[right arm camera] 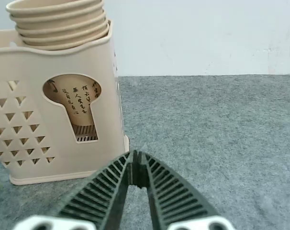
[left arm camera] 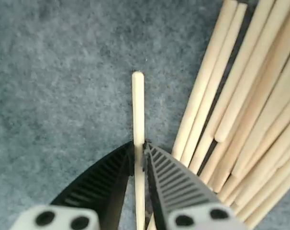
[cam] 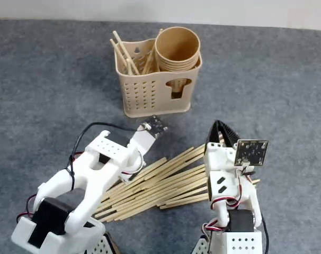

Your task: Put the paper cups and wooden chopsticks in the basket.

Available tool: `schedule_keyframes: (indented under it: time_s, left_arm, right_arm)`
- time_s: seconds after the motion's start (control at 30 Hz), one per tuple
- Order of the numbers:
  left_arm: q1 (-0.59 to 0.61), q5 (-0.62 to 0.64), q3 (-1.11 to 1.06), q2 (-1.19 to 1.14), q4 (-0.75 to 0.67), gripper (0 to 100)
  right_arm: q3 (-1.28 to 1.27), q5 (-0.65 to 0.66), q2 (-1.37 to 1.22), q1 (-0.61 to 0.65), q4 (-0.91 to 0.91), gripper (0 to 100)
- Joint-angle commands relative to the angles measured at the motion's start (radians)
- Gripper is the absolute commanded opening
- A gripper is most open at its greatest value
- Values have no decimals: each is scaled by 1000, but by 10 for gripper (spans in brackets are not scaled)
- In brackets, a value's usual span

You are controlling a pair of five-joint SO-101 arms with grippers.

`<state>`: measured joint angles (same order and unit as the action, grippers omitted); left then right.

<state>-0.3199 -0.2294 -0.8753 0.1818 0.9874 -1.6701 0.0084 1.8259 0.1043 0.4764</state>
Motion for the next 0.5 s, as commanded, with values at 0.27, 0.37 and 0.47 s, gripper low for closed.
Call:
schedule_keyframes:
  time_s: [0.27, 0.37, 0.47]
  left_arm:
    - [85, -54, 65, 220, 68, 5]
    - [87, -51, 48, 317, 61, 5]
    - [87, -51, 4, 410, 60, 5]
  right_arm:
    - [-31, 14, 15, 8, -28, 28]
    - [-31, 14, 15, 8, -28, 28]
    - [-31, 14, 15, 8, -28, 28]
